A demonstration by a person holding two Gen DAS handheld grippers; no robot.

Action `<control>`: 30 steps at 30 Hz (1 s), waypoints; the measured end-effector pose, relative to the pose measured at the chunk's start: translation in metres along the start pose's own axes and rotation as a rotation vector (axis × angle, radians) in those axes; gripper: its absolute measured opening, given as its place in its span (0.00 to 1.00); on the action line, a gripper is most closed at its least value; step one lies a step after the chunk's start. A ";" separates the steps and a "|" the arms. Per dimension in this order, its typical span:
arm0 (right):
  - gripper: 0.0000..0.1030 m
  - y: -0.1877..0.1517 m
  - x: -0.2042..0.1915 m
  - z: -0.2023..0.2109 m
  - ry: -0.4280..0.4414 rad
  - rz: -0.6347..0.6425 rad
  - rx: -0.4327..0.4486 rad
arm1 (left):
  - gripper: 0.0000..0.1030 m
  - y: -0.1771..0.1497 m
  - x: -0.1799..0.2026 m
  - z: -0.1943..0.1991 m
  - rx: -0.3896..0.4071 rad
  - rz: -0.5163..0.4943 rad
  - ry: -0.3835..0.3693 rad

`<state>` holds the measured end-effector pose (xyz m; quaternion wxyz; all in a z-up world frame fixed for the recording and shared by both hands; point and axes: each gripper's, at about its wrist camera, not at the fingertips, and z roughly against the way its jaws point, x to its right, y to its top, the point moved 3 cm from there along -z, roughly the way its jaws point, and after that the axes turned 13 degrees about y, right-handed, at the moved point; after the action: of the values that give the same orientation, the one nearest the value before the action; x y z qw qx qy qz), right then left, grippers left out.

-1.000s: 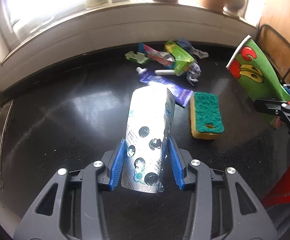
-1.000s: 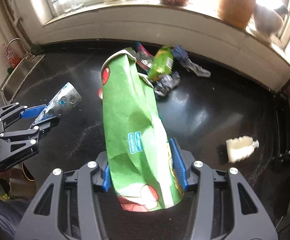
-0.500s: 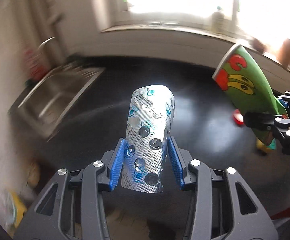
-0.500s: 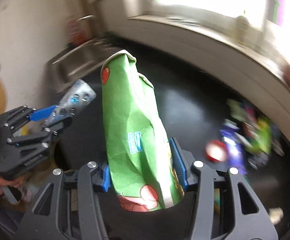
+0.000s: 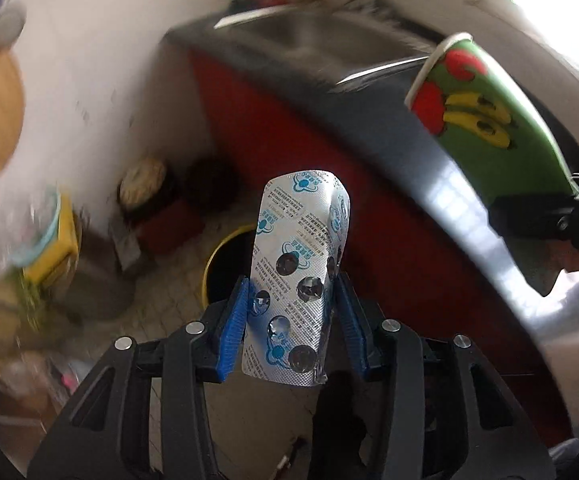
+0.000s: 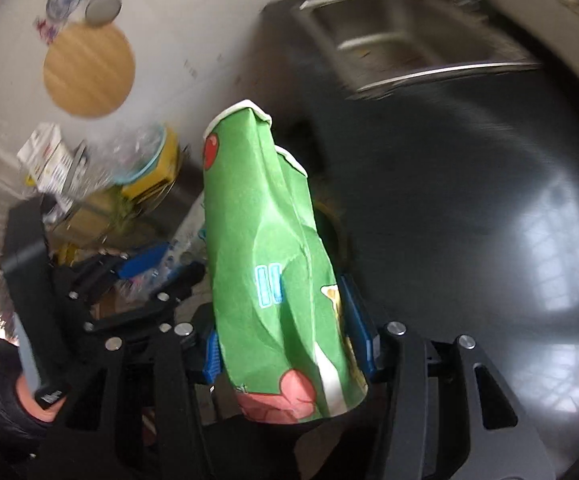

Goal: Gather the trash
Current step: 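Carry blister pack and paper cup to the bin and open both tools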

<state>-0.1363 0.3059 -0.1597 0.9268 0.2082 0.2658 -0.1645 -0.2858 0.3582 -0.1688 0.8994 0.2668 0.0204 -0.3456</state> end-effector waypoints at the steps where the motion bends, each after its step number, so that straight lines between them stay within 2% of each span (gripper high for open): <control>1: 0.48 0.008 -0.003 -0.021 0.009 -0.005 -0.020 | 0.42 -0.002 -0.009 -0.014 -0.018 0.014 0.003; 7: 0.49 0.042 -0.009 -0.108 -0.032 -0.001 -0.104 | 0.42 -0.020 -0.040 -0.082 -0.088 0.086 -0.048; 14: 0.49 0.074 0.000 -0.162 -0.087 -0.004 -0.168 | 0.42 -0.019 -0.037 -0.125 -0.128 0.079 -0.081; 17: 0.49 0.080 0.008 -0.167 -0.092 -0.002 -0.175 | 0.43 -0.018 -0.038 -0.132 -0.125 0.081 -0.083; 20: 0.52 0.087 0.006 -0.175 -0.086 0.000 -0.186 | 0.50 -0.017 -0.038 -0.134 -0.126 0.088 -0.089; 21: 0.60 0.089 0.005 -0.179 -0.087 0.001 -0.194 | 0.58 -0.017 -0.039 -0.136 -0.127 0.087 -0.080; 22: 0.64 0.091 0.005 -0.180 -0.085 0.000 -0.191 | 0.71 -0.016 -0.040 -0.139 -0.132 0.087 -0.073; 23: 0.68 0.090 0.005 -0.178 -0.084 -0.001 -0.186 | 0.74 -0.015 -0.042 -0.141 -0.131 0.091 -0.070; 27: 0.69 0.090 0.005 -0.175 -0.085 -0.001 -0.186 | 0.75 -0.015 -0.047 -0.142 -0.138 0.099 -0.067; 30: 0.69 0.084 0.006 -0.156 -0.085 0.000 -0.168 | 0.75 -0.015 -0.048 -0.138 -0.132 0.092 -0.067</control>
<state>-0.1625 0.4507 -0.2584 0.9515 0.1224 0.2390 -0.1501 -0.3113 0.4463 -0.2829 0.9301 0.1959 0.0008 -0.3108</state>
